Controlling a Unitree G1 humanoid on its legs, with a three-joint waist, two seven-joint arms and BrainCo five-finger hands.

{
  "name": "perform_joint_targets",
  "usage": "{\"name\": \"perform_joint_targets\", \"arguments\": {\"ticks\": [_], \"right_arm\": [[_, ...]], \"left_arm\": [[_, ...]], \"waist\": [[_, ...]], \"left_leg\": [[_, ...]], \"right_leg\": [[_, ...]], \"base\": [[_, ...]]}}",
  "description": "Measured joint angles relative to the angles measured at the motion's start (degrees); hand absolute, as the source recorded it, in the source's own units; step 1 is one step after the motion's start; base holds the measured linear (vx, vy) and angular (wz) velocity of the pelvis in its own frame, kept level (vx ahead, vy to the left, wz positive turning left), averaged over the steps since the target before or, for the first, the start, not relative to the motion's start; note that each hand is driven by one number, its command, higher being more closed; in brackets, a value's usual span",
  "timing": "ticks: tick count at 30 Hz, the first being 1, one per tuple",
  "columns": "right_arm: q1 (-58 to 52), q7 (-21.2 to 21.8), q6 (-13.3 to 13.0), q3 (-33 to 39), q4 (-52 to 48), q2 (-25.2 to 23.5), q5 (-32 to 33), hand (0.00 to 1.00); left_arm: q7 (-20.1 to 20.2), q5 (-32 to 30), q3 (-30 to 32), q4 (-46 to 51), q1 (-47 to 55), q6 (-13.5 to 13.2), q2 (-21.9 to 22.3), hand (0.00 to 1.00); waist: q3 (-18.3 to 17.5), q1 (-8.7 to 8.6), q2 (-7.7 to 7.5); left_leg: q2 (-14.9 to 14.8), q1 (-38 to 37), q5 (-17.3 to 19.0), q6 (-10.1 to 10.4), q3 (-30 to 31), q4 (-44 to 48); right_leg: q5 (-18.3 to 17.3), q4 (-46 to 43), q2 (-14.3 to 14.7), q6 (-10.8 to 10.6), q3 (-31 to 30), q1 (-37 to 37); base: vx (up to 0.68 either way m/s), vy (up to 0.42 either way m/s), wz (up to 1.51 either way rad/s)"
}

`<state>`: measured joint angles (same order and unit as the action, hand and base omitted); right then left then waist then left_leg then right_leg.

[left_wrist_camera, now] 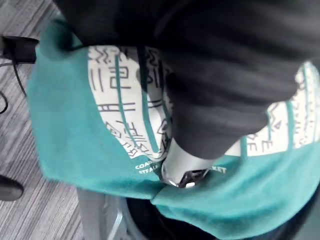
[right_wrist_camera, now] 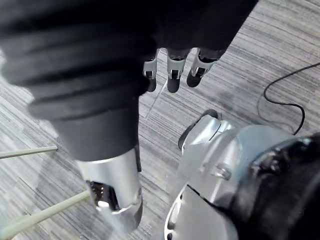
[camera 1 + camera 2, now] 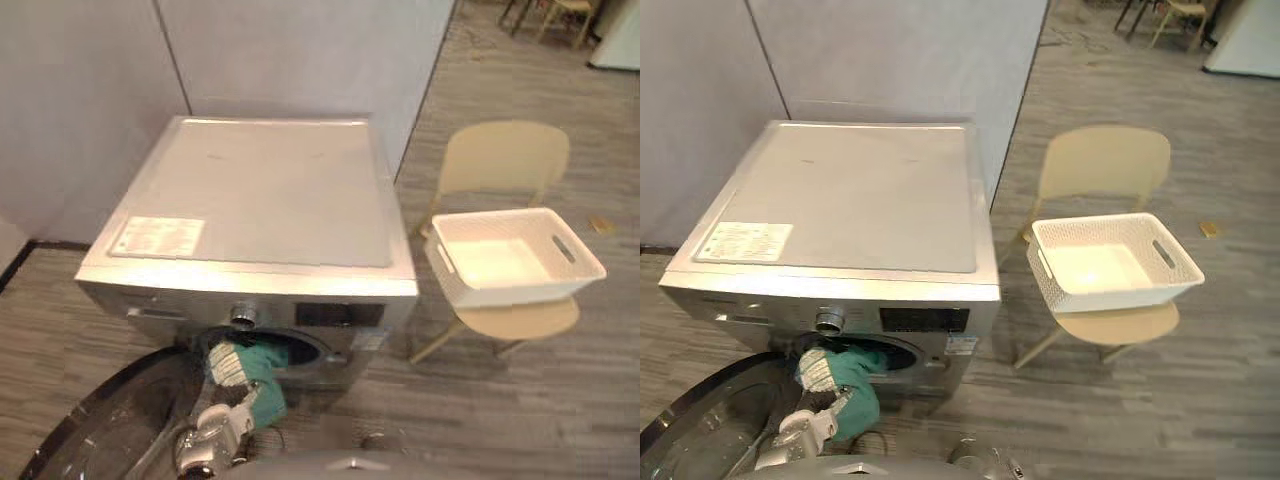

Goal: Pick up the laundry basket with both hands and put the clothes into the washing machine.

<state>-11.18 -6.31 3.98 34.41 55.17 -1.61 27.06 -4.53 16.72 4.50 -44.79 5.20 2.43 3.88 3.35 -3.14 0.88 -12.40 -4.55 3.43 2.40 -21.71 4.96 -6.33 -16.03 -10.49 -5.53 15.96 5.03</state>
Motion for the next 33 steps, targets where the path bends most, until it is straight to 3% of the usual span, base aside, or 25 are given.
{"name": "perform_joint_targets", "arguments": {"ticks": [4,6,9,13,15,16,18,19,24,28,33], "right_arm": [[0.34,0.00,-0.05,-1.60,-0.22,-0.06,-0.45,0.00],[1.07,0.00,-0.51,-3.60,-1.21,0.03,-0.45,0.00],[1.68,-0.01,-0.57,-7.46,-3.53,1.44,-0.51,0.00],[5.47,-0.01,-0.43,-13.12,-7.81,2.86,-0.50,0.00],[8.64,-0.09,-0.61,-16.92,-11.47,4.78,-0.53,0.00],[11.36,-0.16,-1.04,-18.68,-12.38,5.42,-0.57,0.00],[14.17,-0.51,-1.53,-20.37,-15.56,5.82,-0.38,0.00],[14.82,-0.60,-2.16,-21.13,-16.56,6.06,-0.24,0.00],[18.58,-2.95,-5.05,-21.20,-22.97,7.09,5.25,0.00],[18.48,-5.44,-7.31,-19.66,-24.89,6.61,9.16,0.00],[17.93,-6.76,-7.53,-17.71,-25.05,6.06,10.43,0.00]], "left_arm": [[0.20,-0.02,0.18,1.23,1.25,0.09,0.05,1.00],[0.28,-0.61,-0.27,4.41,1.64,0.06,0.43,1.00],[0.34,-0.98,-0.71,9.86,4.79,0.06,0.50,1.00],[0.37,-0.49,-2.96,16.27,5.48,-0.05,0.33,1.00],[0.39,-0.53,-5.94,19.12,3.81,-0.12,-0.04,1.00],[0.34,-0.54,-6.96,19.39,1.46,-0.17,-0.60,1.00],[-0.06,-0.54,-7.57,19.39,-1.84,-0.19,-0.78,1.00],[-0.28,-0.41,-8.02,19.41,-4.01,-0.34,-1.27,1.00],[-3.97,5.64,-8.82,19.58,-15.00,-0.37,-1.69,1.00],[-8.48,7.99,-6.29,23.26,-21.50,-0.81,-3.29,1.00],[-12.84,10.37,1.67,24.65,-34.63,-2.62,-10.19,1.00]], "waist": [[0.91,0.83,-0.58],[3.49,1.89,-1.01],[6.47,3.13,-0.13],[9.65,3.45,0.28],[12.73,3.34,1.63],[16.18,3.57,0.62],[19.30,3.43,0.45],[20.29,3.40,-0.34],[25.27,2.78,0.21],[26.38,2.26,0.11],[27.58,1.28,-0.14]], "left_leg": [[-0.23,0.90,-0.56,1.42,0.09,4.85],[-2.20,7.73,0.40,2.06,1.76,19.08],[-3.51,12.56,0.47,1.99,5.97,29.55],[-1.93,17.69,2.77,1.87,6.86,30.90],[-1.65,19.99,10.55,3.31,7.44,28.63],[-1.48,22.24,12.80,3.80,6.47,30.31],[-2.23,27.99,13.62,3.50,7.68,35.62],[-2.01,32.53,14.66,3.91,8.22,39.91],[-2.56,46.78,15.27,3.91,12.39,46.23],[-3.68,55.34,16.13,4.92,15.01,53.16],[-5.35,66.26,17.77,5.13,17.49,60.66]], "right_leg": [[-0.86,0.84,-0.65,0.00,-0.64,-1.24],[-1.03,-0.05,-1.52,-0.50,-1.21,-1.25],[-1.35,-3.03,-1.55,-0.88,-3.48,0.43],[-1.39,-10.23,-2.53,-0.87,-8.52,11.73],[-1.39,-16.52,-1.79,-0.82,-10.74,20.39],[-1.44,-19.43,-1.77,-0.73,-13.03,24.29],[-3.62,-30.37,-1.55,1.05,-13.60,30.34],[-8.69,-33.39,-1.44,0.82,-14.05,33.75],[-8.30,-38.04,-0.23,2.22,-13.45,46.31],[-8.87,-43.93,0.22,3.47,-13.51,54.44],[-9.56,-49.84,1.33,3.49,-13.41,64.49]], "base": [[-0.07,0.006,0.07],[-0.16,0.012,0.19],[-0.18,0.075,-0.26],[-0.20,0.092,-0.44],[-0.24,0.084,-0.42],[-0.29,0.049,-0.43],[-0.32,-0.040,-0.08],[-0.29,-0.125,0.15],[-0.24,-0.068,0.06],[-0.09,-0.041,-0.10],[-0.02,-0.023,-0.06]]}}
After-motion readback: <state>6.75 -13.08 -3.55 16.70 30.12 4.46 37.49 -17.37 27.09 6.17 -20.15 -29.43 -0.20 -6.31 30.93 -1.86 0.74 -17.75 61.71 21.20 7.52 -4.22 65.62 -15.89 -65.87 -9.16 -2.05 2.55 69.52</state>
